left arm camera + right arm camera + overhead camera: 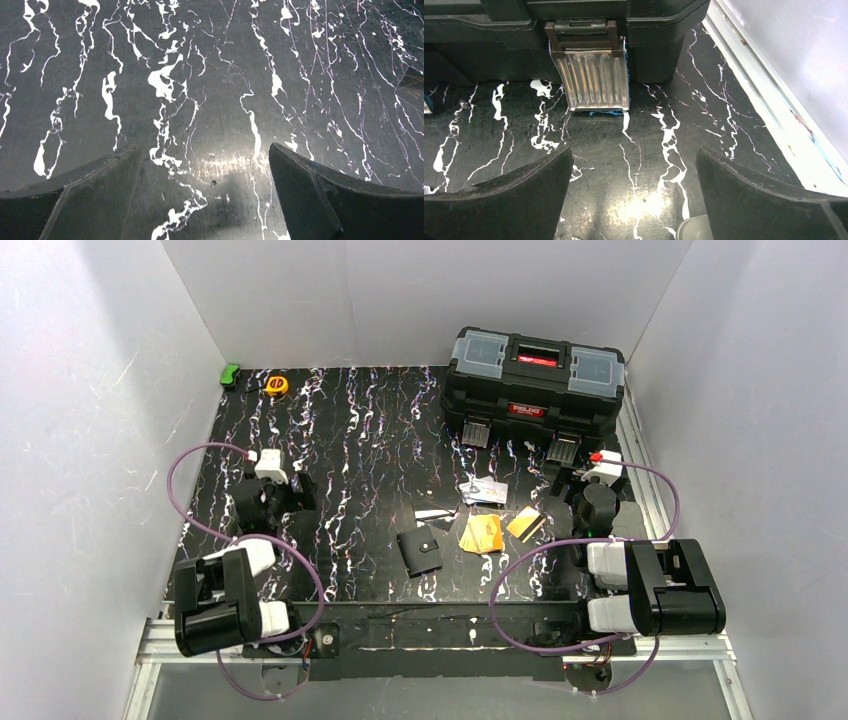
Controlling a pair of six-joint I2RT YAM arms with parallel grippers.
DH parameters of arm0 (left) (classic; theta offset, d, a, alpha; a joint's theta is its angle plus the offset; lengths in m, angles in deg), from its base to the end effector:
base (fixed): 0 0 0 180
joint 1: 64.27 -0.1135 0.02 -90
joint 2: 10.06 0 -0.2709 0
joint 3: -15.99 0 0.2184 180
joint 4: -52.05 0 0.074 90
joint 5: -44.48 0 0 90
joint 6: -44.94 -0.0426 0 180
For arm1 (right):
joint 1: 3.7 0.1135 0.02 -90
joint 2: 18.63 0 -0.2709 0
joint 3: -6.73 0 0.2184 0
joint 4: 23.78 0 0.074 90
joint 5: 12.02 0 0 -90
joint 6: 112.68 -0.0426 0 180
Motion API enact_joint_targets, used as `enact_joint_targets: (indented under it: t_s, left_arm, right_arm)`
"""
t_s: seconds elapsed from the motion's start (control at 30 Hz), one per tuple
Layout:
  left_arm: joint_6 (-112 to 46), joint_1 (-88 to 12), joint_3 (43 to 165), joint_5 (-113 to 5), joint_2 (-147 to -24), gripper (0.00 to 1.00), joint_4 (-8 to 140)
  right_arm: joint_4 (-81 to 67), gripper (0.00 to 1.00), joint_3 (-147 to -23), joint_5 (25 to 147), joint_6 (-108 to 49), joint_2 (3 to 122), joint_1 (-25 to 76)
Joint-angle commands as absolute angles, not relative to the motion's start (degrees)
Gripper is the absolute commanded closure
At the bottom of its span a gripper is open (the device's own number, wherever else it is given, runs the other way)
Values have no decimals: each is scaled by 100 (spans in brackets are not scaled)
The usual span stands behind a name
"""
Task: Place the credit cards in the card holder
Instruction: Reset both arms
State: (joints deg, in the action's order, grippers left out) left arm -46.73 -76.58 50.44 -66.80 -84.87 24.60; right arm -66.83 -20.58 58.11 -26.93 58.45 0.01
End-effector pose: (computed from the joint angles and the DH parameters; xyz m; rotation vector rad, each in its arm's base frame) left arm 0.2244 0.0331 0.2081 0.0993 1.7805 -0.1579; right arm 0.2143 -0.0006 0.1975 0.2671 1.6632 -0.1881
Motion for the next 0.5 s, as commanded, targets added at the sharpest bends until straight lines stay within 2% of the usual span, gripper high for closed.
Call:
enact_joint_targets:
  t_s: [0.0, 0.23, 0.33, 0.47]
  left_arm:
    - [-4550, -7666, 4445, -6355, -7963, 2, 1844]
    - [-4562, -7600, 4286, -6496, -7891, 2, 1559]
    - [-3988, -7470, 4497, -6284, -8589, 2, 950]
    - [-4468, -6831, 4295, -5890, -9719, 2, -486]
  right_arm:
    - [-7178, 1, -2089, 5908, -2604, 5777, -28]
    - [-7155, 2, -2126, 5921, -2602, 5801, -35]
    - [-7139, 2, -2121, 5918, -2602, 5785, -30]
    - [-7098, 2, -2126, 5909, -2603, 5775, -32]
